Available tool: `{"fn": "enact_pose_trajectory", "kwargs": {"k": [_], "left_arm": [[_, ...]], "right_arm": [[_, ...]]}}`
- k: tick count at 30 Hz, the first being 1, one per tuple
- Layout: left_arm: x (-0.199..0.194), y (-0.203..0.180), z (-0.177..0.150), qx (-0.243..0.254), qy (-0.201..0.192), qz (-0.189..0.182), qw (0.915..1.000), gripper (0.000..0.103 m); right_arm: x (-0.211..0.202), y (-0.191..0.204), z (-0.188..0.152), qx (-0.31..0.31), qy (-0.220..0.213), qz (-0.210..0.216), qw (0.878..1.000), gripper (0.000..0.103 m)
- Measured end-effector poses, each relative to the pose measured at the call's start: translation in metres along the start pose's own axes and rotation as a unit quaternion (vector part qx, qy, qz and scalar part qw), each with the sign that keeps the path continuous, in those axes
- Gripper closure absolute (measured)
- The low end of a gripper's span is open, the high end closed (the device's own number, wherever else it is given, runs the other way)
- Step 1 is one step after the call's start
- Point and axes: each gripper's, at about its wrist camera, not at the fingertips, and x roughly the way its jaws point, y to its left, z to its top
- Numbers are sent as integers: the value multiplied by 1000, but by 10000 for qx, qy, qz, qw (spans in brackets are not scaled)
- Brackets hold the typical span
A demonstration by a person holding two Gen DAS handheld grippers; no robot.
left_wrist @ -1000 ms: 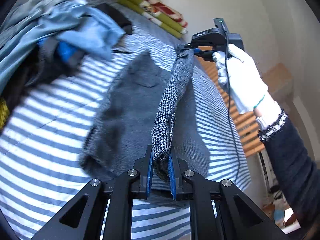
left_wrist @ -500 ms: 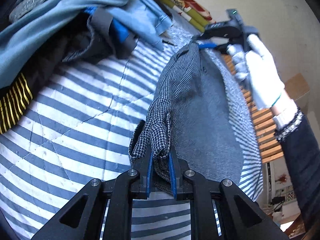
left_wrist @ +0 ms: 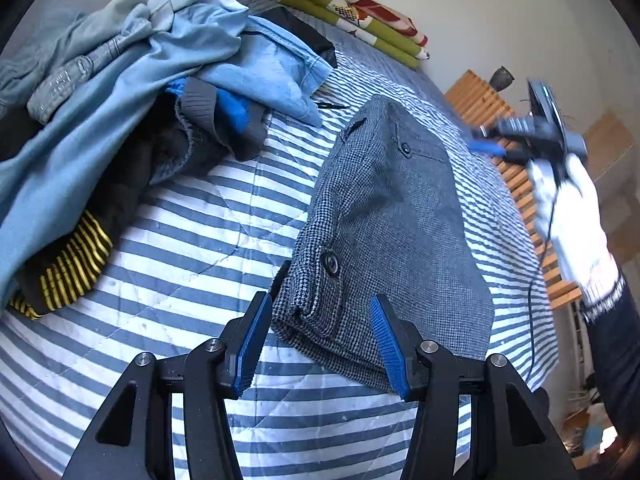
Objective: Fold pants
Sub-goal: 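Fold the held leg over the other leg with the left tool and release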
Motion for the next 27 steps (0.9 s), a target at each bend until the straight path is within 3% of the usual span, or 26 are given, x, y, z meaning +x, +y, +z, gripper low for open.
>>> {"fn": "enact_pose_trajectory", "kwargs": {"k": [5,9,13,15,21,24,27], "left_arm": [[8,-24,22,162,-110,-232,9995,48],[43,-46,41,383,165,-598,9973,48],[88,-35,46,328,570,-57,9978,49],[99,-22,43,137,767,-79,9969,54],[69,-38,41,297,578,-81,9979,52],[54,-68,22,561,731,-433,9948,47],[43,-103,-13,950,1001,-719,9878,47]], "right_arm": [[13,-21,-36,-77,287,-107,9995,65],[33,-19,-48,-110,474,165,9987,66],[54,-18,-57,-319,638,-107,9974,66],[63,-29,-63,-344,772,-472,9953,66],[11,-66,-90,112,619,-61,9980,68],[-14,-68,-118,224,735,235,9968,66],[-29,-56,-153,-85,834,201,9963,66]]}}
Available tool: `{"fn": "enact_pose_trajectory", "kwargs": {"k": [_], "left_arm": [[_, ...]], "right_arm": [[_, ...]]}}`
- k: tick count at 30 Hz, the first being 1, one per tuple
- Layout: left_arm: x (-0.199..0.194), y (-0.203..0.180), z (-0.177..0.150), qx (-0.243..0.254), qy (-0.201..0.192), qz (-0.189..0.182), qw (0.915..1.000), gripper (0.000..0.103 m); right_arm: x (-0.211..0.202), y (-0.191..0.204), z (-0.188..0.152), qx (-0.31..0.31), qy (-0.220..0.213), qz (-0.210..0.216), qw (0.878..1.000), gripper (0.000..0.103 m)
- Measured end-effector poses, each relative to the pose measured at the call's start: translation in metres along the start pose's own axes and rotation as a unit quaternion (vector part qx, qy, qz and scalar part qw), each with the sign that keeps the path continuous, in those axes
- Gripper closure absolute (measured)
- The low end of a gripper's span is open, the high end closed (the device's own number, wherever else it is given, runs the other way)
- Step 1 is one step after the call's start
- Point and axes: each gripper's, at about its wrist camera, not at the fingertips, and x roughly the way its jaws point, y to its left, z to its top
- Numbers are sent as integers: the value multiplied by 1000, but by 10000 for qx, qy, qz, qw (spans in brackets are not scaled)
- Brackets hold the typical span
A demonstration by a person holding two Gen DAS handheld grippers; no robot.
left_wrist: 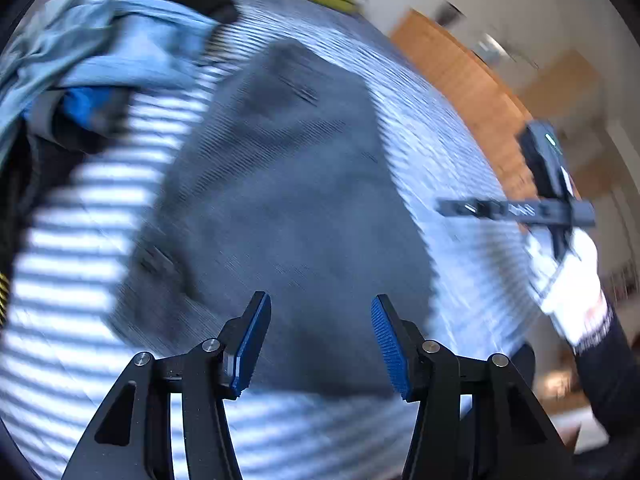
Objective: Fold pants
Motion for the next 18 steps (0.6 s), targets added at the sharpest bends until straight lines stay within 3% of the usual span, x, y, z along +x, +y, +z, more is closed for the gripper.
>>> {"fn": "enact_pose_trajectory", "kwargs": {"k": [6,11,13,15,18], "left_arm": [[21,-46,-46,-172,572,-733,9955,47],[38,-63,-45,-256,463,-568,9970,49],[43,-64,-39,-320,405,-588,9969,87],[46,-71,-34,-276,407,-585,9971,102],[39,-73,-29,-35,262,-378,9989,102]], "right_arm": [[9,2,-45,113,321,369,9987,66],[17,-4,-46,495,362,795,9949,67],[21,-5,-45,710,384,912,9926,68],[25,-7,-45,833,437,971,9908,70],[33,-5,-46,1021,596,1122,9866,71]]}}
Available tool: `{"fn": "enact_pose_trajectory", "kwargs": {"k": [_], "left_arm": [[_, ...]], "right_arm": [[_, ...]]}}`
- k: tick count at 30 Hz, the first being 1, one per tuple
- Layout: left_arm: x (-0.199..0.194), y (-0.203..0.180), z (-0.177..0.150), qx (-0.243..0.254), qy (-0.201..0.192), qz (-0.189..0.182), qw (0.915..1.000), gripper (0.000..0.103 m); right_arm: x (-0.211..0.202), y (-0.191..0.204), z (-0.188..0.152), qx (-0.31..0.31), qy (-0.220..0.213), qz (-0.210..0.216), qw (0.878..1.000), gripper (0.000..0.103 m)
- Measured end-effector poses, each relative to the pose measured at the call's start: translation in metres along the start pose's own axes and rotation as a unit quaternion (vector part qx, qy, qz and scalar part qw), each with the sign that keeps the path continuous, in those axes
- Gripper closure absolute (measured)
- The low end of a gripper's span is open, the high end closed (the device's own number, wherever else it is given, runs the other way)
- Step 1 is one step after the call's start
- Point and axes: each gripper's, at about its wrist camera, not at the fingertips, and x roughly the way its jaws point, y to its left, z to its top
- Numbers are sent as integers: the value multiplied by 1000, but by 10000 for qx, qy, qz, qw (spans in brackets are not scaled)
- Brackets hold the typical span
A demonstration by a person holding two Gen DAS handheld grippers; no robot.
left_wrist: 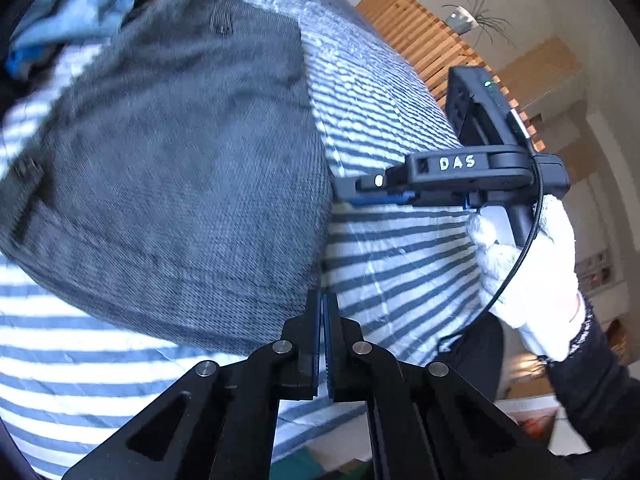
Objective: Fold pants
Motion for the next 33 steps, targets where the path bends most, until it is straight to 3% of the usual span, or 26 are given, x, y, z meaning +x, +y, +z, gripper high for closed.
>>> {"fn": "enact_pose_trajectory", "kwargs": {"k": [3,5,7,9,13,14,15,16,17,21,23,25,27,33], "left_arm": [[-9,6,-2,-165,61,-129,9998,102],[-7,4,-11,-197,185,-43,9996,91],[-9,1,-22,-86,249,-7,9997,66],[-1,-3,-24,2,226,110,9997,59],[15,2,-21,-306,216,39,9993,62],[17,2,-19,-322,180,72,9993,68],[18,3,-17,-334,153,117,9993,89],[17,4,-16,-332,154,112,9993,102],[17,4,-14,-324,141,133,9993,102],[4,7,-13,-168,108,212,9996,102],[0,9,-17,-273,220,96,9993,93],[-1,7,-23,-285,261,104,9992,69],[4,-1,-25,-228,202,195,9993,60],[25,-7,-29,-135,115,702,9974,60]], "right_arm": [[-1,-2,-1,151,-38,128,9998,71],[-2,0,-1,161,-125,77,9998,71],[-4,4,-2,46,-213,-103,9997,71],[-2,7,-1,-8,-216,-164,9996,71],[0,7,2,128,-253,-119,9995,71],[0,7,3,157,-260,-99,9995,71],[-1,6,3,196,-273,-87,9994,71],[-2,5,3,223,-292,-77,9993,71],[-2,4,3,245,-285,-45,9993,71],[-8,6,-3,-49,-391,-168,9991,71],[-12,10,-8,-413,-490,-611,9961,71],[-11,10,-10,-493,-445,-693,9954,71],[-10,8,-10,-481,-430,-700,9955,71],[-12,6,-16,-490,-469,-604,9959,71]]}}
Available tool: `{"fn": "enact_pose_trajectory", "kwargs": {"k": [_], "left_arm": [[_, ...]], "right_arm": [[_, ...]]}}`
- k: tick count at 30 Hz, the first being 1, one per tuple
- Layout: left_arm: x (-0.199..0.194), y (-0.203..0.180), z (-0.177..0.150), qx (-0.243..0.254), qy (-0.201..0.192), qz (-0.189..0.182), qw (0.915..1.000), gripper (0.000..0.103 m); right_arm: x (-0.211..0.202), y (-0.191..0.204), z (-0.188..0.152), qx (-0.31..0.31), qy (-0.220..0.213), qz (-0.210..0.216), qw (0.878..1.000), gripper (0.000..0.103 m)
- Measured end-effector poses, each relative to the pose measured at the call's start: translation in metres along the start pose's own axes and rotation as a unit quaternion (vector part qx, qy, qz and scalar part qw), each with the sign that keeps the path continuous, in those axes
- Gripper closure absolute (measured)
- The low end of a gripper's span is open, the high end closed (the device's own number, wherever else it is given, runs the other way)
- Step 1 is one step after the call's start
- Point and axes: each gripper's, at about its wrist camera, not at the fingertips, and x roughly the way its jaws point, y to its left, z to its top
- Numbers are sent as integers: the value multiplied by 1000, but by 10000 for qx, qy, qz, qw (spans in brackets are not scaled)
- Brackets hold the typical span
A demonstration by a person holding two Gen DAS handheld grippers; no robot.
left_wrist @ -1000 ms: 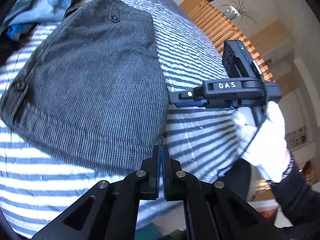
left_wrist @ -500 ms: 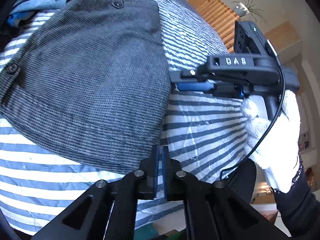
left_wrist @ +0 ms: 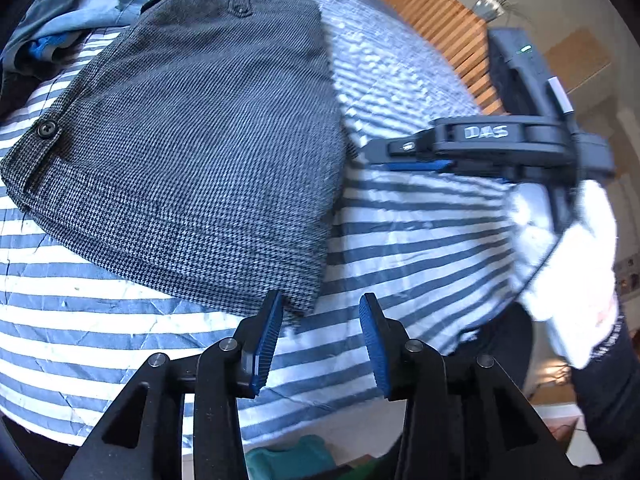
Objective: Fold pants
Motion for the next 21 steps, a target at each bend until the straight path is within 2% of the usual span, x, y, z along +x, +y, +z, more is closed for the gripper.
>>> {"fn": "enact_pose_trajectory", "kwargs": {"k": [1,4,7,11,15,17,18,21], "left_arm": [[3,3,-1,-58,23,109,9999,60],[7,15,-6,-271,129,138,9995,60],[4,21,-9,-425,7,41,9991,60],[-4,14,-2,-290,-270,77,9992,60],[-13,0,2,49,-532,195,9984,59],[-17,-2,3,64,-680,143,9976,58],[-17,-2,5,23,-748,88,9972,55],[-18,-2,2,15,-790,137,9968,54]], "right_arm": [[0,0,-2,-16,-1,5,10000,71],[0,0,-5,-29,10,45,10000,71],[1,0,-7,-51,6,56,10000,71],[2,-4,-7,12,19,88,10000,71],[1,-6,-8,54,22,122,9999,71],[-1,-9,-8,107,11,210,9997,71],[-1,-9,-8,144,0,269,9995,71],[-3,-8,-6,180,-51,274,9994,71]]}}
